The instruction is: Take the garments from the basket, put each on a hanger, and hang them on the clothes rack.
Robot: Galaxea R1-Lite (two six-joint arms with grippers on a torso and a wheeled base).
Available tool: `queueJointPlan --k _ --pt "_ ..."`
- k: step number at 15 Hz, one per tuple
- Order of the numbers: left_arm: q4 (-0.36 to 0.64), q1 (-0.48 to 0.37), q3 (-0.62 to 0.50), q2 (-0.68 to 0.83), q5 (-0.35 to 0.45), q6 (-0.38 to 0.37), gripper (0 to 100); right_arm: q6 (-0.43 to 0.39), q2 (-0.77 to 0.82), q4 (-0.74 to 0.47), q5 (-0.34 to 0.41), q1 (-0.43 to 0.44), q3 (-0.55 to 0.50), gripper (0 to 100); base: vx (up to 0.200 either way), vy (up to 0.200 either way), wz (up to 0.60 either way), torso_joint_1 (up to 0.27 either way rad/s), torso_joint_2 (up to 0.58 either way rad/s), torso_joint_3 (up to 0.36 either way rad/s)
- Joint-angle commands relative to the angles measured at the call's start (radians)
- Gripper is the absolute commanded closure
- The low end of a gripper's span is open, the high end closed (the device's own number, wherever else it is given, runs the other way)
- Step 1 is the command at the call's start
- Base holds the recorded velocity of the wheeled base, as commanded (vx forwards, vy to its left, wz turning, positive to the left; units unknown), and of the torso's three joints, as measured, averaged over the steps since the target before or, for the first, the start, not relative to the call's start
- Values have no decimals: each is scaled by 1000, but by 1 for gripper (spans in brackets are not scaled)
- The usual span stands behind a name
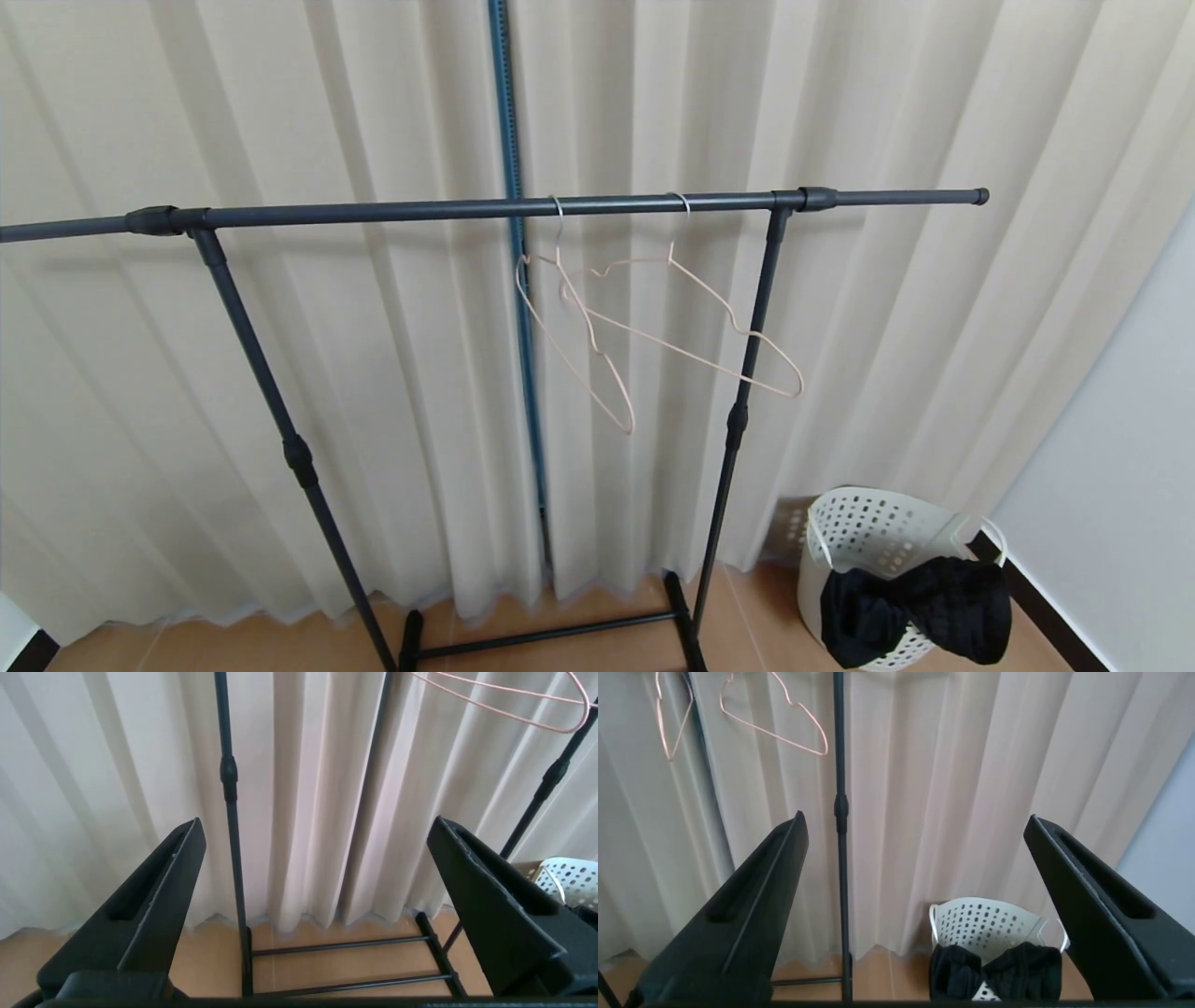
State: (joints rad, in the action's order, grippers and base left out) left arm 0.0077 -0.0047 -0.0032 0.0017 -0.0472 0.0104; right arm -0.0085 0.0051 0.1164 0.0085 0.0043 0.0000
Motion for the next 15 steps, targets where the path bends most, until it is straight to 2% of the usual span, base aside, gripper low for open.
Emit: queueJointPlan --k 1,15 --pt "0 0 0 1 0 0 0 -1 -1 0 1 0 0 0 0 0 0 -154 393 237" --pt "0 0 0 0 0 0 0 2 -1 0 1 0 0 0 0 0 0 -200 515 318"
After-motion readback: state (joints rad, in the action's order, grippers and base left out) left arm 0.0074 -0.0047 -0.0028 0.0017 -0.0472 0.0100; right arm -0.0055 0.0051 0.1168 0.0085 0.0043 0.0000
